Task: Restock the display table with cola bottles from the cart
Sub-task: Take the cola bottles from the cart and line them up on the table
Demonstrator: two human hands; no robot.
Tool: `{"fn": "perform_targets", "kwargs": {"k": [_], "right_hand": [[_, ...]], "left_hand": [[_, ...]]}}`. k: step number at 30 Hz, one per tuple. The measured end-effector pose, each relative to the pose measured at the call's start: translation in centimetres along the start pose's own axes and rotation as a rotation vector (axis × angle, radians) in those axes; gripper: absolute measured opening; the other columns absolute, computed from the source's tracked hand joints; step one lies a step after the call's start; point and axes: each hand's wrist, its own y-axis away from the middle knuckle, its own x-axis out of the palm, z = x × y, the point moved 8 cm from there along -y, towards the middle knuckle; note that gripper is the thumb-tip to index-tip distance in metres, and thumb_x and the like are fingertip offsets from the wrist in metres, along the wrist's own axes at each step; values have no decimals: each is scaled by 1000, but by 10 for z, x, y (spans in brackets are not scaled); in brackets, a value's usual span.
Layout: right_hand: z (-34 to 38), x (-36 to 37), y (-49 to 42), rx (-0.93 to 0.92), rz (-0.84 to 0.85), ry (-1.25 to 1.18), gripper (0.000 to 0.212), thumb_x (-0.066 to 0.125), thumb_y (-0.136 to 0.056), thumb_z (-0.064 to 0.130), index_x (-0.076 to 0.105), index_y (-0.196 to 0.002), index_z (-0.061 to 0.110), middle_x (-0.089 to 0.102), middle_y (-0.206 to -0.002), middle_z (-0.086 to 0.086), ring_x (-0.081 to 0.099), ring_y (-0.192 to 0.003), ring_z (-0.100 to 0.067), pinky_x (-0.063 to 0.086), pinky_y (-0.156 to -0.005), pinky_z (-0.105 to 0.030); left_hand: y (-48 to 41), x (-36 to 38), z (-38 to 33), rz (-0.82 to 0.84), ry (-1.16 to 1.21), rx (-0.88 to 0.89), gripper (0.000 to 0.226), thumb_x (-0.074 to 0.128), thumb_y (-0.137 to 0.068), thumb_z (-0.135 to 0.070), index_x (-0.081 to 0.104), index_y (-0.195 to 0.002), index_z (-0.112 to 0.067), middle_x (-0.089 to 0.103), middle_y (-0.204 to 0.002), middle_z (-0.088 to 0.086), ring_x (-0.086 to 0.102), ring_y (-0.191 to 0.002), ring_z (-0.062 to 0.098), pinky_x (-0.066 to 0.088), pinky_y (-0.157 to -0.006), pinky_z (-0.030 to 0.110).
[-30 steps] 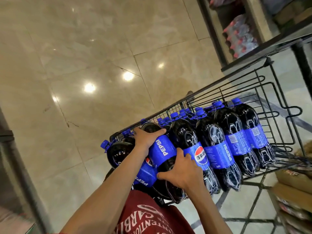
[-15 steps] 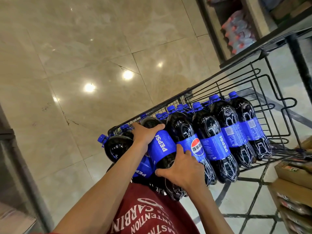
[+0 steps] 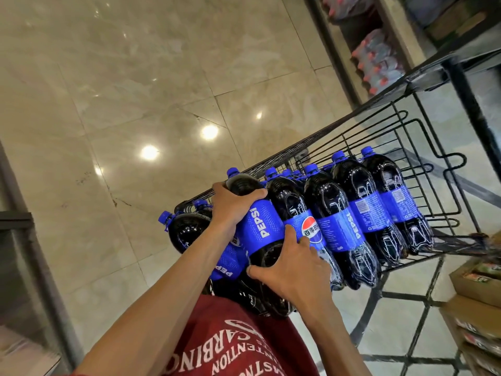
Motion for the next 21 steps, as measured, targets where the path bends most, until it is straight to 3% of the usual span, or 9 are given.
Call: {"fn": "perform_targets", "kwargs": {"k": [6,12,21], "right_hand": [[-8,-7,13,-41,-108,-53,117,71,-64,74,19,-153,18,42,-142,-2,44,-133,-26,46,-95,-40],[-11,-11,32,-155,-304,-110,117,67,-60,77,19,-152,22,39,-141,2,40,-131,-23,47,-93,-40],[-13,-12,45,-491,-433,-211,122,70,-57,77,18,-155,26,35,-144,4,37,-136,-18,49,-94,-39]], "left_hand": [[29,-9,-27,-72,62,219,96,93,-46,-47,36,-121,-31,53,-124,4,68,-96,22,59,-75,38],[75,-29,-56,-190,127,473,96,92,-40,-52,36,-118,-47,57,-128,-3,68,-104,14,58,-91,42],[177,-67,-62,-481,202,849,103,95,-46,-42,37,-131,-40,55,-134,-1,63,-116,15,53,-100,43]]}}
